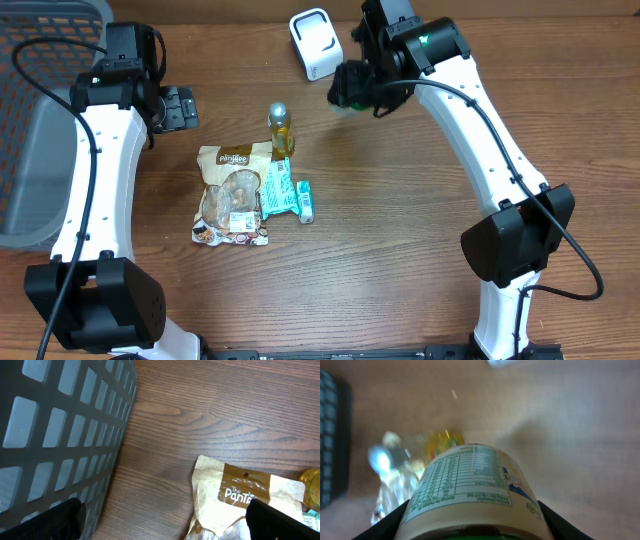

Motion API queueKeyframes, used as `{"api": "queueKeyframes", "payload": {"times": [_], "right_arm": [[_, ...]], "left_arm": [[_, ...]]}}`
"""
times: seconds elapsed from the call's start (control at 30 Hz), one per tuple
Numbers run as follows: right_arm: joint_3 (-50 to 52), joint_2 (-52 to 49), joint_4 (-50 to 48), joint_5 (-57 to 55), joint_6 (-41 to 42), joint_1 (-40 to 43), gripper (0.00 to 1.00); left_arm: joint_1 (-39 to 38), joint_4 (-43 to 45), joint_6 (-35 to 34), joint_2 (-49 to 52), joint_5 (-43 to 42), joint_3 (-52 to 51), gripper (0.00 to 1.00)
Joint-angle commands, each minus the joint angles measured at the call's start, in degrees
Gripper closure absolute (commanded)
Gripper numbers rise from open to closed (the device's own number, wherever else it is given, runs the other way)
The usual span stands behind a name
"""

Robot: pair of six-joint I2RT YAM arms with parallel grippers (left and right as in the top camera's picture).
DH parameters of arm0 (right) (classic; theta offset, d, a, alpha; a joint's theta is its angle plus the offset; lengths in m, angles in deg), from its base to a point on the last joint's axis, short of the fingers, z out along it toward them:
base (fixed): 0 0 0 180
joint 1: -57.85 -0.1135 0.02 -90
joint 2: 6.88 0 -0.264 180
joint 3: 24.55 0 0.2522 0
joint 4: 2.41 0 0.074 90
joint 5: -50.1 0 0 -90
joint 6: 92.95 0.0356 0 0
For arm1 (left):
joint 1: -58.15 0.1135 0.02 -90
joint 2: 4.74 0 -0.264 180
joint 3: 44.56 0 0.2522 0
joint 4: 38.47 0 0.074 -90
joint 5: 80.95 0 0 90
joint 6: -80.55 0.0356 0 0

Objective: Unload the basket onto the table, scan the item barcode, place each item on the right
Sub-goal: 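Carry the jar with the right gripper toward the white scanner, then hold the jar label in front of the white scanner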

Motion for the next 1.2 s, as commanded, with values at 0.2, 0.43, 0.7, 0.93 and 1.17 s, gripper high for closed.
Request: {"api": "queueKeyframes", "payload": {"times": [0.2, 0.43, 0.7, 0.93, 1.17], "right_arm": [[-1.3, 0.8, -18.4, -2.4, -0.9, -0.1, 0.76], [-1.2, 0.7, -25.7, -4.9, -0.9, -0.1, 0.77], [1.7, 0.0, -35.6, -5.9, -1.0, -0.1, 0.76], [1.8, -4.3, -41.3, -7.0, -1.0, -0.1, 0.76], [1.8, -10.9, -48.4, -8.5, -5.9, -0.1, 0.76]], "left_arm": [[0.6, 0.1, 0.9, -0.7, -0.1, 1.2, 0.00], [0.6, 0.1, 0.9, -0.7, -0.1, 1.2, 0.01], [0.6, 0.1, 0.9, -0.7, -0.1, 1.2, 0.00], [0.6, 0.1, 0.9, -0.7, -0.1, 1.2, 0.01], [0.6, 0.1, 0.9, -0.7, -0.1, 1.2, 0.01]]}}
